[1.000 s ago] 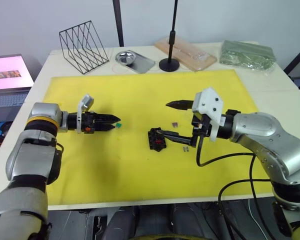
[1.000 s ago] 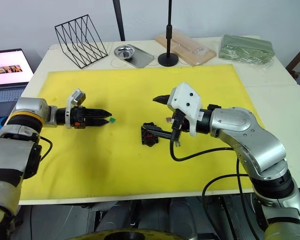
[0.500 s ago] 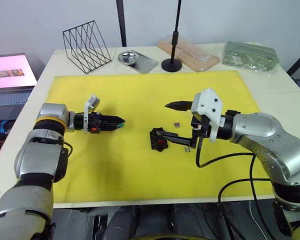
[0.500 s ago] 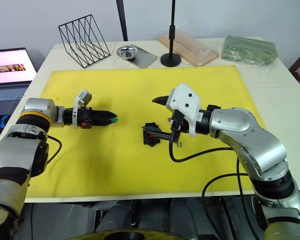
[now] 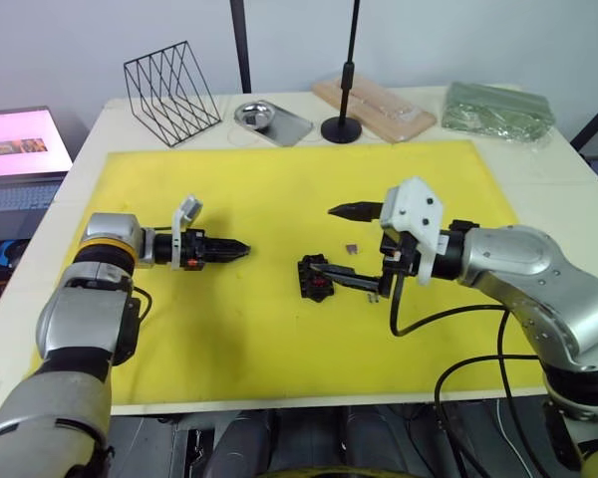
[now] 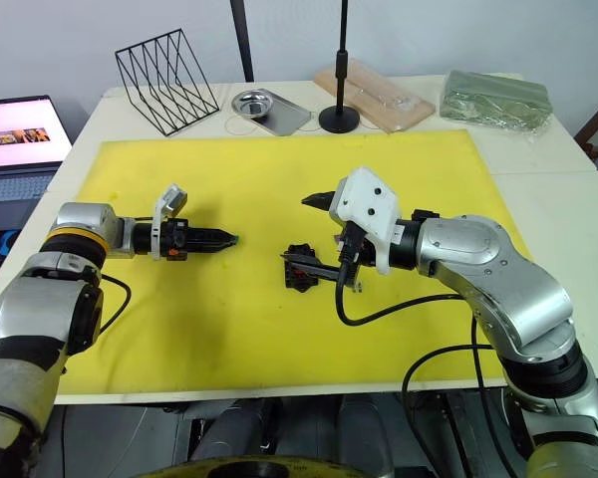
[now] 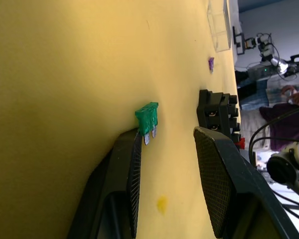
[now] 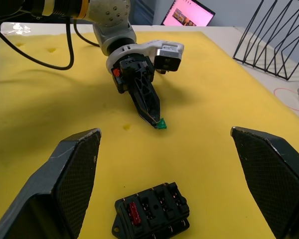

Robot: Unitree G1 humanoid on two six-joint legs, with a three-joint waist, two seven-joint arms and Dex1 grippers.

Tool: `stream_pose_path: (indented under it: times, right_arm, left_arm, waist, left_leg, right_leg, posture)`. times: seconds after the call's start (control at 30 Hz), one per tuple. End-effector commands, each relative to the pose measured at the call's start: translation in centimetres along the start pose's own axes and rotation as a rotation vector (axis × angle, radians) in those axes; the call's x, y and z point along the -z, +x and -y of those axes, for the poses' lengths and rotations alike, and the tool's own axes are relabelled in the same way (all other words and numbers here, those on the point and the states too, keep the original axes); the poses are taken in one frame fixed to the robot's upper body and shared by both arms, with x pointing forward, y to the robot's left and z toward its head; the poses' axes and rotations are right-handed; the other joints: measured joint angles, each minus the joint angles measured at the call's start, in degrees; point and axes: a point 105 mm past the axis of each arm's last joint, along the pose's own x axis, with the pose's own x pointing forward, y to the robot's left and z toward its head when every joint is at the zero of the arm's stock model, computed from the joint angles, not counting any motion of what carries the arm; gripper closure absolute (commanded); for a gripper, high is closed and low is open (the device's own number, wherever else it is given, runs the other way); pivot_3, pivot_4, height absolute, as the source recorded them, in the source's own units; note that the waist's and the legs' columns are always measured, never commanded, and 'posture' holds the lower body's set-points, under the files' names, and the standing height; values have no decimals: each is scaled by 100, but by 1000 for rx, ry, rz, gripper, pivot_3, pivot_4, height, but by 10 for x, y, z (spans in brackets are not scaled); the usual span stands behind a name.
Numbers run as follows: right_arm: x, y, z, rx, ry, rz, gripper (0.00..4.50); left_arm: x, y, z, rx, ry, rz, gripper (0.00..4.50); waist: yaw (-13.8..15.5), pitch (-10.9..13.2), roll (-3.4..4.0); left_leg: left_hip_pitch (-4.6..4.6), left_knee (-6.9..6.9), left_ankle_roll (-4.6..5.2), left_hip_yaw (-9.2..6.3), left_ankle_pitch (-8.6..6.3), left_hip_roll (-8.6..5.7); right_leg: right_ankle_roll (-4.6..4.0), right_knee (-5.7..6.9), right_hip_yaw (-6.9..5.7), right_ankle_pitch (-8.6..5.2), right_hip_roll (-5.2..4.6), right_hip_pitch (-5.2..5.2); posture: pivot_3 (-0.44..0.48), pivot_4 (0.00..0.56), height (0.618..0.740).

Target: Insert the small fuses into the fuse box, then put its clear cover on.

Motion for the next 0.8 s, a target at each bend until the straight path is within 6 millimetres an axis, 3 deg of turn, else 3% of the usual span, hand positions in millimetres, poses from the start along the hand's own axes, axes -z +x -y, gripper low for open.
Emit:
stream_pose_path:
  times: [0.03,0.13,0.17,0.43,0.63,0.8]
  right_arm:
    - [-10,-3,1,10,-49,30,0]
    - [-10,-3,1,8,-49,32,0]
    - [-10,-2,1,7,-49,33,0]
    - [-9,-1,1,3,-48,34,0]
    - [-9,-4,6,8,-36,39,0]
    - [-8,-4,10,10,-33,44,0]
  left_arm:
    - [12,-1,-15,-62,-51,-9,3297]
    - [13,-1,-19,-81,-63,-2,4316]
    - [14,-1,-20,-85,-66,0,4473]
    - [18,-5,-25,-103,-88,13,4473]
    - [1,-16,11,54,13,36,4473]
    - [-2,-24,24,83,103,55,4473]
  waist:
    - [-16,-1,0]
    - [-58,-4,4]
    - [-61,-6,8]
    - [-67,-16,18]
    - [-102,-15,17]
    - [-85,-13,13]
  left_leg:
    - [1,0,0,0,0,0]
    - [3,0,1,-1,-1,0]
    - [4,0,2,0,-1,0]
    - [11,0,7,0,-4,1]
    - [7,0,4,0,-3,3]
    - [0,-1,1,0,-1,5]
  right_leg:
    - [0,1,0,0,0,0]
    - [0,4,1,0,0,1]
    - [0,5,1,0,0,1]
    - [-1,14,2,0,0,4]
    - [-1,14,4,0,1,-1]
    - [-2,10,5,1,1,-8]
  posture:
    - [0,150,740]
    - [0,150,740]
    - [0,150,740]
    - [0,150,740]
    - [0,150,740]
    - [0,150,740]
